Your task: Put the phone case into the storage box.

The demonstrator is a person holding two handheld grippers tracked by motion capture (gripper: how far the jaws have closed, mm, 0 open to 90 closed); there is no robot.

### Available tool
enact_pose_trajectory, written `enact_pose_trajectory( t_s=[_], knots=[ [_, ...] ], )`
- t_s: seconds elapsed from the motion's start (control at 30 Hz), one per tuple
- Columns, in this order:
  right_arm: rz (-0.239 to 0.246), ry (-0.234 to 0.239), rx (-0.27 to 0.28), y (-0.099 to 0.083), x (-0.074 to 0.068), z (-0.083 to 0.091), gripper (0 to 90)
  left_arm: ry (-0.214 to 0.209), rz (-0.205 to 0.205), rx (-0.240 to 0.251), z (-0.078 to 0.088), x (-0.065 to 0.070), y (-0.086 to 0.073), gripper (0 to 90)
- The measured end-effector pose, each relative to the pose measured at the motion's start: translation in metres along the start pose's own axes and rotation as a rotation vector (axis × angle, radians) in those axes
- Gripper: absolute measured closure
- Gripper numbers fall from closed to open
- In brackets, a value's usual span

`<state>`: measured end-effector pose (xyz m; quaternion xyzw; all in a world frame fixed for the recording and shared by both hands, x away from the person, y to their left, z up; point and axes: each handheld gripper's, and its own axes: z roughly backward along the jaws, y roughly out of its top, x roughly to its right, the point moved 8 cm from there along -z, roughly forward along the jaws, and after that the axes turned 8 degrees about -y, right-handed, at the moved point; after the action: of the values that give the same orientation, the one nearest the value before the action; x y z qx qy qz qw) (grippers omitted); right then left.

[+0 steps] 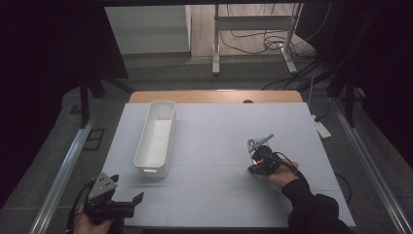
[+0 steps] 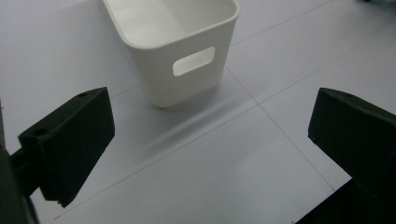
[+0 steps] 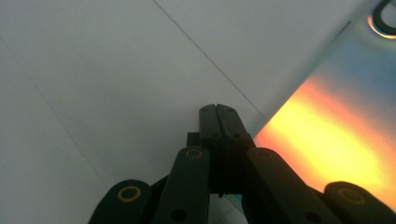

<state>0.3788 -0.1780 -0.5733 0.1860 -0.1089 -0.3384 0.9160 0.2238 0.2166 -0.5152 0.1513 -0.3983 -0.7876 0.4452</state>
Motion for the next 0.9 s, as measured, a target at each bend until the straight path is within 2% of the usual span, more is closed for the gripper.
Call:
enact_pose_trajectory(
  t_s=[0.3, 0.6, 0.67, 0.9],
  knots=[
    [-0.045, -0.025, -0.003, -0.010, 0.018, 0.005, 89.1, 0.001, -0.006, -0.002, 0.000, 0.001, 0.000, 1.0],
    [-0.066, -0.048, -0.003, -0.016, 0.032, 0.007, 89.2, 0.000, -0.009, -0.003, 0.000, 0.001, 0.000, 1.0],
    [-0.077, -0.070, -0.007, -0.019, 0.039, 0.008, 89.1, -0.001, -0.010, -0.003, 0.000, 0.001, 0.000, 1.0],
    [-0.076, -0.081, -0.008, -0.019, 0.041, 0.009, 89.1, -0.001, -0.012, -0.004, 0.000, 0.001, 0.000, 1.1]
  ],
)
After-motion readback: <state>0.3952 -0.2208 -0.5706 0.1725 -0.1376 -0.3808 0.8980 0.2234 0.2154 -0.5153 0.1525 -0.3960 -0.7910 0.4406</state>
